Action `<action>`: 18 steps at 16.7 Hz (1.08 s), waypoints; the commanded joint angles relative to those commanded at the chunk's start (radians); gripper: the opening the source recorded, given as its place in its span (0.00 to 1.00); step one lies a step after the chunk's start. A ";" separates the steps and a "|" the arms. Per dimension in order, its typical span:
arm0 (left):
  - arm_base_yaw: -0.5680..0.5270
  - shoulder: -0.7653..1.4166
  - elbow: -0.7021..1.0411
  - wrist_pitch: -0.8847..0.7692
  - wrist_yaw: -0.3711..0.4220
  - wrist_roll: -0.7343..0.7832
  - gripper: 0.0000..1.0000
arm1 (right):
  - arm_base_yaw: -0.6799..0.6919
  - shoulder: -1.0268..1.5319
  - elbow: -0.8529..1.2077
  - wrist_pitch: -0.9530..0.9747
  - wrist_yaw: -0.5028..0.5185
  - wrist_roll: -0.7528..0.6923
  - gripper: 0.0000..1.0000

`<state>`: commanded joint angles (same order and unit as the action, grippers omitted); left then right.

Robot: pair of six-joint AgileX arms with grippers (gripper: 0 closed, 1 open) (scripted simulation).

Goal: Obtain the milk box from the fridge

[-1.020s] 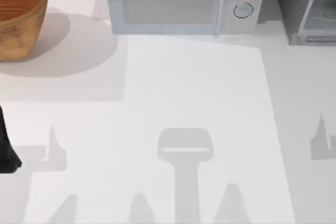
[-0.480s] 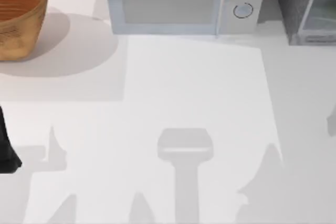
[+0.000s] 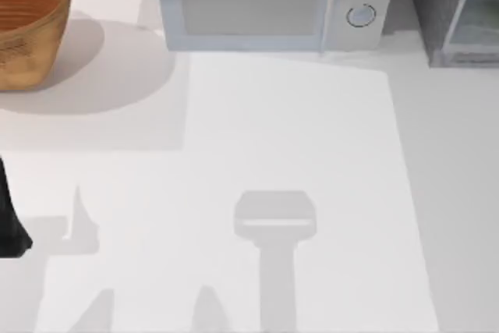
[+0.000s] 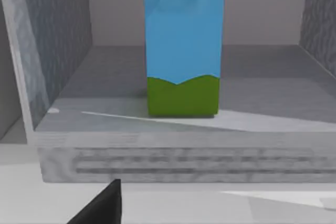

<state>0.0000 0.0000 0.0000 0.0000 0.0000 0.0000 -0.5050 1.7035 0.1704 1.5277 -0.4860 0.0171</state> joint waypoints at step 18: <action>0.000 0.000 0.000 0.000 0.000 0.000 1.00 | 0.154 0.307 0.481 -0.135 0.151 -0.004 1.00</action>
<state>0.0000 0.0000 0.0000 0.0000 0.0000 0.0000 -0.3509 2.0105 0.6513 1.3926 -0.3353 0.0128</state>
